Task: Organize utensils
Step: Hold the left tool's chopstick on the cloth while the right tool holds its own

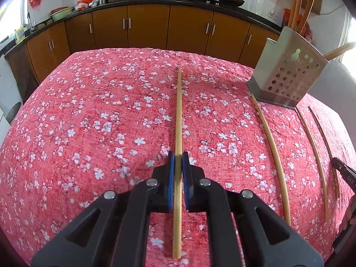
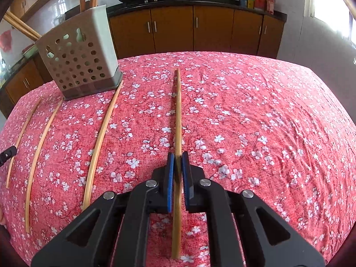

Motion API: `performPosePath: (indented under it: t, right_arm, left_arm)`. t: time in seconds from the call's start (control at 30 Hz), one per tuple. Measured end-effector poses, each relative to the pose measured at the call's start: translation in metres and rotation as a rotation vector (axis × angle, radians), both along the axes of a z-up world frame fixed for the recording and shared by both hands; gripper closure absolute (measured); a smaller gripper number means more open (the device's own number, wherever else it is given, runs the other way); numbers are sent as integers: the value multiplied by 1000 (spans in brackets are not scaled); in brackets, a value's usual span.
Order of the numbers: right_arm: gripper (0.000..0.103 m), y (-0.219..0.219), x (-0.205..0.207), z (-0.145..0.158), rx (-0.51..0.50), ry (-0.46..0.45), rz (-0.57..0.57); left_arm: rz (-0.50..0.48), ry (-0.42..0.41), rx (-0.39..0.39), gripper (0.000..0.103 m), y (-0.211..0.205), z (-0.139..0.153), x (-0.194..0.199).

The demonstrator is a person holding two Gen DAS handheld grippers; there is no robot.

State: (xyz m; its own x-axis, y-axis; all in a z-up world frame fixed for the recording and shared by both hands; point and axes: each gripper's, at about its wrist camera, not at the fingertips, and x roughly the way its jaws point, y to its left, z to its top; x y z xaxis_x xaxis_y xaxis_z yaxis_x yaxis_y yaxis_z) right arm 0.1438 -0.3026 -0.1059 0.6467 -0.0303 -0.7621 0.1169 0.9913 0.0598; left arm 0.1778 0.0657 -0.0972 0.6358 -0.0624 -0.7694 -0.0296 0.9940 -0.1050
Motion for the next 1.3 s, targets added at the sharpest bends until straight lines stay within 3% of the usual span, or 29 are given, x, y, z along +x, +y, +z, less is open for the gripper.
performPosePath:
  t: [0.3,1.3]
  right_arm:
    - [94,1,1,1,10,-1,-2]
    - [93,1,1,1,6,0,-3]
  left_arm:
    - [3,-2,-36,93,4,0,-2]
    - [4,0,-35,93,3,1,-3]
